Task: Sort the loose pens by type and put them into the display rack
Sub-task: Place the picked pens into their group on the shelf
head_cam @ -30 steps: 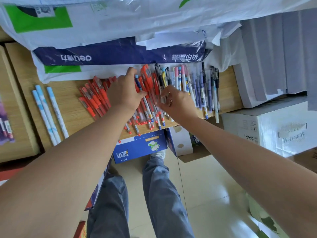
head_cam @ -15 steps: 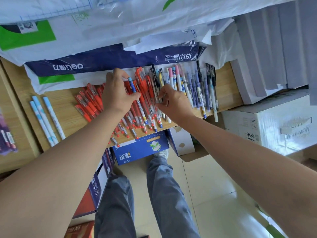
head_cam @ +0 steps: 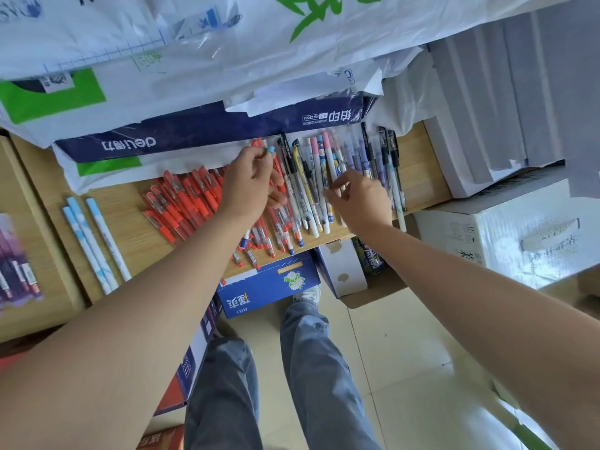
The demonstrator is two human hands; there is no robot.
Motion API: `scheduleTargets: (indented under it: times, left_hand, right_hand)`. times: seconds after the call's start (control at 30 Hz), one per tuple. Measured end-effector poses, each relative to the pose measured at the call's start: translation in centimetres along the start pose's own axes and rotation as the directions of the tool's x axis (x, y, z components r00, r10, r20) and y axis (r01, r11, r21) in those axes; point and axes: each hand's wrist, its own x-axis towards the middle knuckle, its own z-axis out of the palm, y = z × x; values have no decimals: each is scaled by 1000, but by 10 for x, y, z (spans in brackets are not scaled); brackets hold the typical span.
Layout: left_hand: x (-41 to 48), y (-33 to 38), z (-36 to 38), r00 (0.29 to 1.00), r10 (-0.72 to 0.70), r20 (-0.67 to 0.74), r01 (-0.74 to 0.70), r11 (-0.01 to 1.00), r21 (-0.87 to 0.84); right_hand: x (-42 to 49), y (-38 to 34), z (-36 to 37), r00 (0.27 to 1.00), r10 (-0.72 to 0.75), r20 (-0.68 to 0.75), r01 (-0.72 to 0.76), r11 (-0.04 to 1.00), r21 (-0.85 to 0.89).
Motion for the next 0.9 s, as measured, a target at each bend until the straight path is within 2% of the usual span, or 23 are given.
scheduleTargets:
  times: [0.07, 0.17, 0.3, 0.43, 0.53, 0.6, 0.7, 0.8, 0.9]
  left_hand:
    - [0, -1, 9, 1000, -14, 26, 13, 999, 39]
    - [-2, -6, 23, 994, 4, 110, -20, 990, 140]
    - [-3, -14, 40, 969, -56, 239, -3, 971, 241]
    - [1, -24, 38, 982, 64, 176, -140, 875, 464]
    - [1, -27, 35, 987, 117, 110, -157, 845, 511]
    - [-1, -26, 35, 991, 113, 76, -136, 860, 492]
    - [0, -23, 41, 999, 19, 37, -31, 924, 380]
    - [-1, -16, 48, 997, -82, 2, 79, 973, 217]
    - [-6, -8, 50, 993, -113, 28, 110, 990, 93]
  right_hand:
    - [3, -4, 3, 999, 2, 48, 0, 999, -53]
    - [8, -5, 7, 999, -13, 45, 17, 996, -92]
    - [10, 8, 0, 1000, 19, 16, -18, 1000, -25]
    - [12, 26, -9, 999, -27, 20, 27, 999, 20]
    - [14, 30, -12, 998, -57, 6, 56, 996, 66]
    - [15, 29, -14, 997, -82, 0, 82, 992, 99]
    - [15, 22, -16, 992, -119, 42, 114, 988, 103]
    - [13, 16, -11, 988, -114, 103, 115, 993, -5]
    - [14, 11, -5, 990, -78, 116, 91, 990, -108]
